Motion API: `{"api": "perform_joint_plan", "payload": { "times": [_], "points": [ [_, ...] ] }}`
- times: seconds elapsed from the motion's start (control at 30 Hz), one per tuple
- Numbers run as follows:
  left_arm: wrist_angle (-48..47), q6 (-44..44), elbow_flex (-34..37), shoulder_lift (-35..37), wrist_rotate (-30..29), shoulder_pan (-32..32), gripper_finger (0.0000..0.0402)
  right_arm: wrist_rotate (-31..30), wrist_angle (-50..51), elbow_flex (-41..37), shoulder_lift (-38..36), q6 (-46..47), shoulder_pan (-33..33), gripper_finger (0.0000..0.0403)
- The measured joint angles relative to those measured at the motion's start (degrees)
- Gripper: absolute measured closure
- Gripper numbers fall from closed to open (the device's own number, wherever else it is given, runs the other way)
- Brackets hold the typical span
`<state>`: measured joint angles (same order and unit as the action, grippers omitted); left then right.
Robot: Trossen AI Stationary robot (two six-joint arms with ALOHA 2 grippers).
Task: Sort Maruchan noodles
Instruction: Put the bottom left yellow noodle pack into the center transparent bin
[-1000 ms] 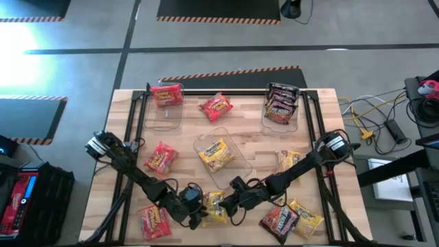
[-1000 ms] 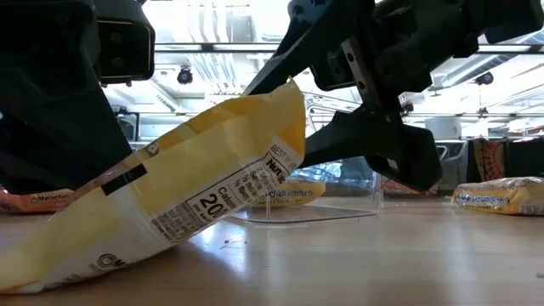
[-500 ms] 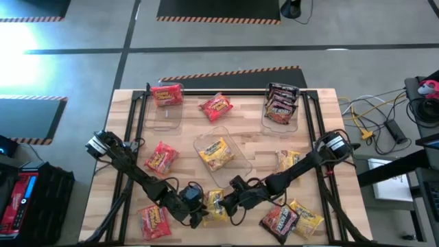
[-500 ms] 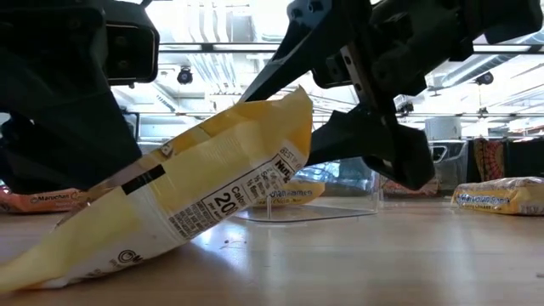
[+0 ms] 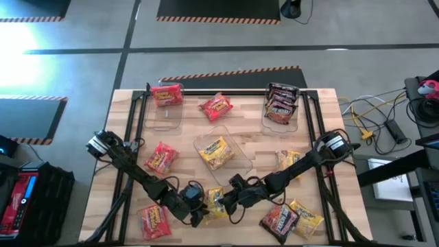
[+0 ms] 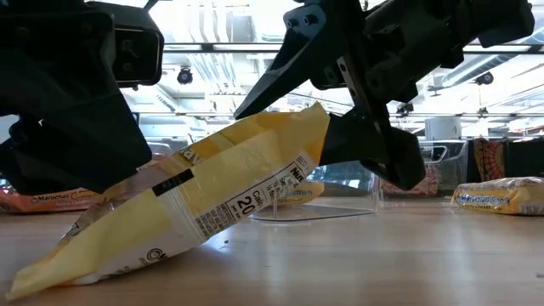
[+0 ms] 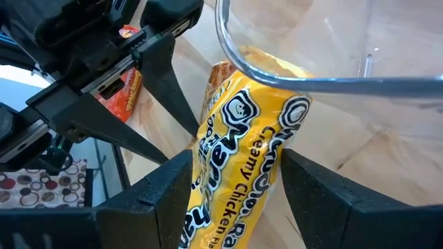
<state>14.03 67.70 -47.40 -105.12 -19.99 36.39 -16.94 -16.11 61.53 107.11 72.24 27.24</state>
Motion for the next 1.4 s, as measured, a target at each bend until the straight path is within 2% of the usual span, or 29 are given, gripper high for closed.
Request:
{"api": "perform_joint_plan", "payload": {
  "times": [0.17, 0.6, 1.0, 1.4],
  "points": [
    [0.0, 0.4, 0.0, 0.0, -0.3, -0.1, 0.0267, 0.1, 0.5, 0.0, 0.0, 0.1, -0.1, 0.0207],
    [0.1, 0.4, 0.0, 0.0, -0.4, -0.2, 0.0267, 0.4, 1.0, 0.0, 0.0, 0.6, -0.1, 0.0264],
    [0.0, 0.4, -0.2, 0.0, -0.9, -0.2, 0.0267, 0.2, 0.6, 0.0, 0.0, 1.1, -0.1, 0.0332],
    [-0.2, -1.4, -0.1, 2.3, -1.8, 0.1, 0.0267, 0.7, 0.7, 0.1, -0.1, 1.0, -0.1, 0.0342]
  ]
}}
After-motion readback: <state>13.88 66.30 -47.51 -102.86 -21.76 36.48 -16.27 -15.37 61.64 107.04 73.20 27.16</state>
